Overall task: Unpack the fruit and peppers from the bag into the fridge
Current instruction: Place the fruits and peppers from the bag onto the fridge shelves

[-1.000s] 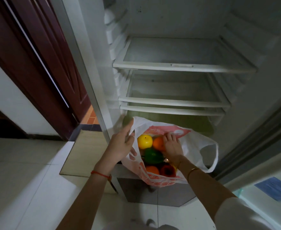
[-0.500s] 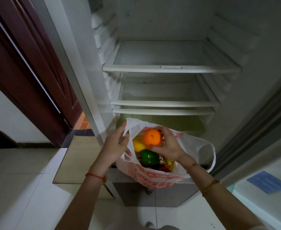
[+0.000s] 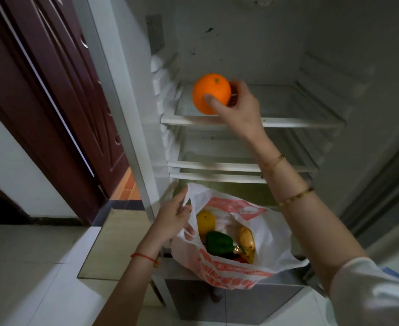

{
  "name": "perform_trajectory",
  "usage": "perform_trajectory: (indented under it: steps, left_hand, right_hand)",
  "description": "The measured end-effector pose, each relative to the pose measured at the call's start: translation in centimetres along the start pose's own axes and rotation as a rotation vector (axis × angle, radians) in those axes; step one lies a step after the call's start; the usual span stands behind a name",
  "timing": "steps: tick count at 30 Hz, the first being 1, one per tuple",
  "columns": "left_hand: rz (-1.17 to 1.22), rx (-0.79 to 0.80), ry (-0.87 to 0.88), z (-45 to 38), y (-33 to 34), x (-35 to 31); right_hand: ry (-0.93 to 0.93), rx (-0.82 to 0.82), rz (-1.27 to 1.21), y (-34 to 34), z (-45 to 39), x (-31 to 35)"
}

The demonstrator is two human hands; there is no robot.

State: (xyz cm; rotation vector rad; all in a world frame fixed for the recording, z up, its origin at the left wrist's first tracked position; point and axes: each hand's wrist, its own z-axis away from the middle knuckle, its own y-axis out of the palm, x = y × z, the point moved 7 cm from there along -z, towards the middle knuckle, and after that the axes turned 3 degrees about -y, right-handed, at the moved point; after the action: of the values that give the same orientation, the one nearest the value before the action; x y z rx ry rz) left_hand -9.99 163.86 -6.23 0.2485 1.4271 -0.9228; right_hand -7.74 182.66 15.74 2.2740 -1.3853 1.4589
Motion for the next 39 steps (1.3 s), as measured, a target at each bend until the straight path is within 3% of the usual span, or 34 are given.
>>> perform_trajectory:
  steps: [5,15,21,23,26,31,34,39]
  left_hand:
    - [0.029,0.007,-0.011,-0.3,-0.2,0.1]
    - [0.040,0.003,0.003,-0.7,-0.8,0.0]
    - [0.016,-0.014,0.018,0.0,-1.2,0.1]
    - [0.009,-0.020,0.026,0.1,-1.3,0.3]
    - [-0.011,-0.031,0.040,0.5,-1.2,0.4]
    - [-0.035,-0.049,0.048,1.2,-1.1,0.5]
    - [-0.018,-0.062,0.041,1.7,-1.0,0.5]
    - [0.041,-0.078,0.017,2.3,-1.0,0.8]
  right_hand:
    - [0.039,0.102,0.125,4.4,-3.8,-1.6]
    - [0.060,0.144,0.037,5.2,-4.1,-2.8]
    - [-0.136,-0.133,-0.065,0.4,1.7,-2.2]
    - [-0.188,-0.044,-0.080,0.2,5.3,-3.2]
    - [-0.150,0.262,0.072,2.4,10.9,-7.0]
    - [0.140,0.669,0.391,7.9,18.2,-18.1]
    - [0.319,0.747,0.440,10.2,20.6,-22.2]
    - [0.437,0.704,0.447,12.7,21.7,-24.1]
